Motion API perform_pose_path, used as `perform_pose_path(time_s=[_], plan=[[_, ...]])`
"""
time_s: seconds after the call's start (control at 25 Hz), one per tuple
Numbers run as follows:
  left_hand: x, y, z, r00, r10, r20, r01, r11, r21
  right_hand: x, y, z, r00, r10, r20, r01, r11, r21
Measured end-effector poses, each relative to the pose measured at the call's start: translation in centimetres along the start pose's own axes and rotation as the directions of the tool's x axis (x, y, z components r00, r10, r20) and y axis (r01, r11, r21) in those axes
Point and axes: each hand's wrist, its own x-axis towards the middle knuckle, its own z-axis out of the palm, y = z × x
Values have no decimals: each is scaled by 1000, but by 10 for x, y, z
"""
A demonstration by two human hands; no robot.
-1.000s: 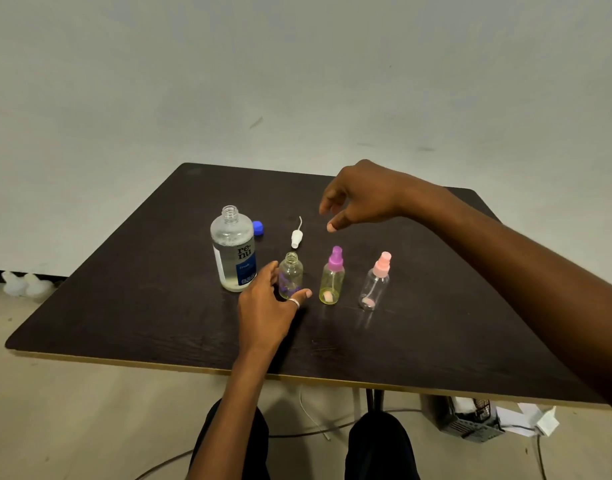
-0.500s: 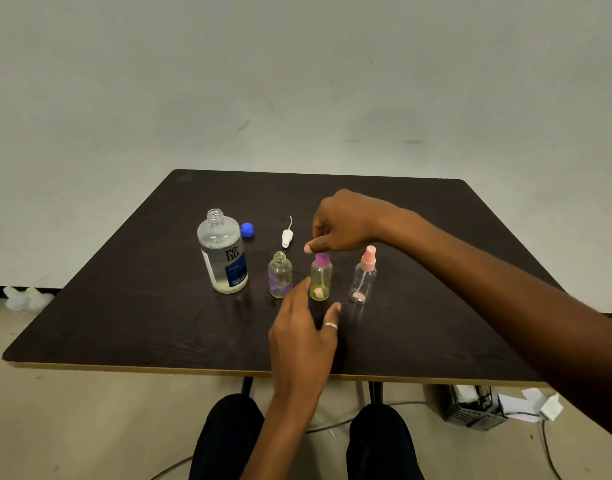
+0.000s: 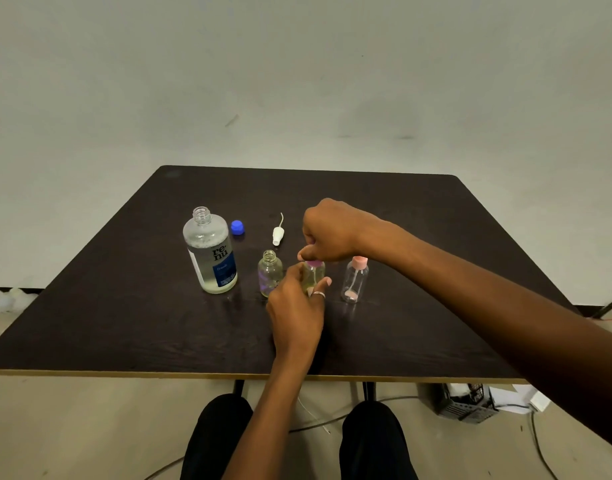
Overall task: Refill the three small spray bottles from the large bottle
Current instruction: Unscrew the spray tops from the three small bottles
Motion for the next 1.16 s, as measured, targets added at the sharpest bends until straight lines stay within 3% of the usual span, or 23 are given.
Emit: perform_pose_path(time_s=[0.28, 0.6, 0.8, 0.96, 1.16], plan=[[2, -9, 1, 996, 79, -52, -81, 995, -53, 3, 5, 7, 995, -99, -31, 97, 994, -47], [2, -8, -1, 995, 92, -37, -94, 994, -63, -3, 2, 1, 969, -233, 82, 234, 972, 4], [2, -8, -1, 994, 95, -50, -99, 992, -72, -3, 5, -12, 994, -111, 21, 111, 994, 9], [3, -11, 1, 995, 93, -46, -96, 993, -73, -2, -3, -3, 1000, -7, 26, 10, 994, -109], [3, -10, 1, 995, 84, -50, -88, 992, -92, -1, -4, -5, 986, -87, 139, 98, 992, -76]])
